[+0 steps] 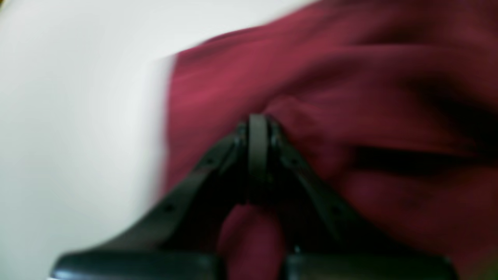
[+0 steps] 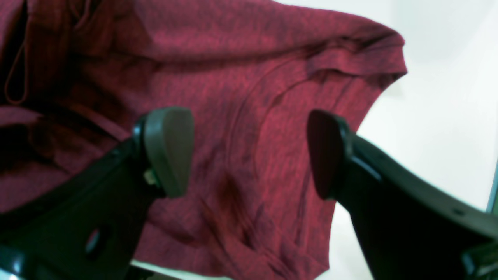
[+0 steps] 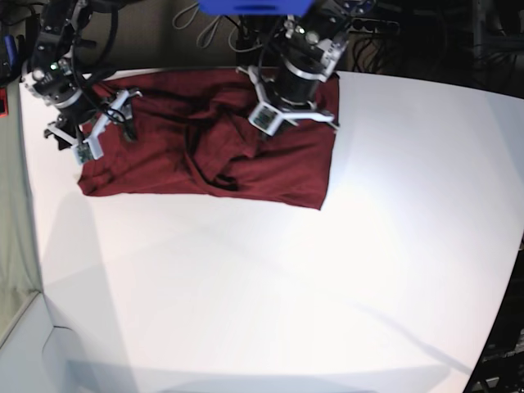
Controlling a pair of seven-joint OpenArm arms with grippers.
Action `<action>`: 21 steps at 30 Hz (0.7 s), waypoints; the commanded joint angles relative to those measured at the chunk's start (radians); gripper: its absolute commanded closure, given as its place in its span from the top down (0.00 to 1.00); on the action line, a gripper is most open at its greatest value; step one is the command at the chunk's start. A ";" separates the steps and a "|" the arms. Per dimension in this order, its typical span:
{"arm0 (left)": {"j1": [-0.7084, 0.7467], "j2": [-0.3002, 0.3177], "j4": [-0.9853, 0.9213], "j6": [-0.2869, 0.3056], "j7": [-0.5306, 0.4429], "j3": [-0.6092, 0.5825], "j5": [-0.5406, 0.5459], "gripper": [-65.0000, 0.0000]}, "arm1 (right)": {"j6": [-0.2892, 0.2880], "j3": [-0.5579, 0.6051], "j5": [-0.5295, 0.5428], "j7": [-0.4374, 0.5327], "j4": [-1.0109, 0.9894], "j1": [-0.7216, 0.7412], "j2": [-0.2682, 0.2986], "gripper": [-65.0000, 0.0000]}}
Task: Layout the t-shirt on the table in an organized manner, then fold the t-shirt properly
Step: 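Lay the folded half down and flatten it with the left gripper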
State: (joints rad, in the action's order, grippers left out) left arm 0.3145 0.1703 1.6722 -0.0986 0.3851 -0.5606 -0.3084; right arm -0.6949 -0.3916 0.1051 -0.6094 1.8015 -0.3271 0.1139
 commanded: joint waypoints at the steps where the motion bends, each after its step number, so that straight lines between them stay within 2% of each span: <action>1: -0.004 0.018 0.021 0.041 -0.016 -0.043 -0.005 0.00 | -0.003 -0.005 0.012 0.021 0.017 0.007 0.010 0.72; 5: -0.031 0.070 0.081 0.264 -0.016 -0.189 -0.011 0.00 | -0.003 -0.008 0.011 0.023 0.019 0.009 0.013 0.72; 7: -0.031 0.082 0.121 0.310 -0.016 -0.204 -0.010 0.00 | -0.003 -0.031 0.011 0.023 0.019 0.019 0.013 0.72; 12: -0.028 0.116 0.247 0.297 -0.025 -0.200 -0.004 0.00 | -0.003 -0.093 0.015 0.023 0.017 0.036 0.008 0.72; 15: -0.028 0.111 0.276 0.297 -0.018 -0.155 -0.004 0.00 | -0.003 -0.128 0.015 0.021 0.017 0.042 0.008 0.72; 18: -0.025 0.073 0.251 0.297 -0.016 -0.062 -0.007 0.00 | -0.003 -0.135 0.015 0.021 0.017 0.041 0.008 0.72; 21: -0.004 0.016 0.191 0.297 -0.016 0.084 -0.008 0.00 | -0.003 -0.135 0.015 0.021 0.019 0.035 0.008 0.72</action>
State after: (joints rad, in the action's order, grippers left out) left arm 0.3080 0.1951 1.8545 0.2050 0.3847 -0.4755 -0.3176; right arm -0.6952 -0.5224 0.1085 -0.6121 1.8015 -0.2947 0.1131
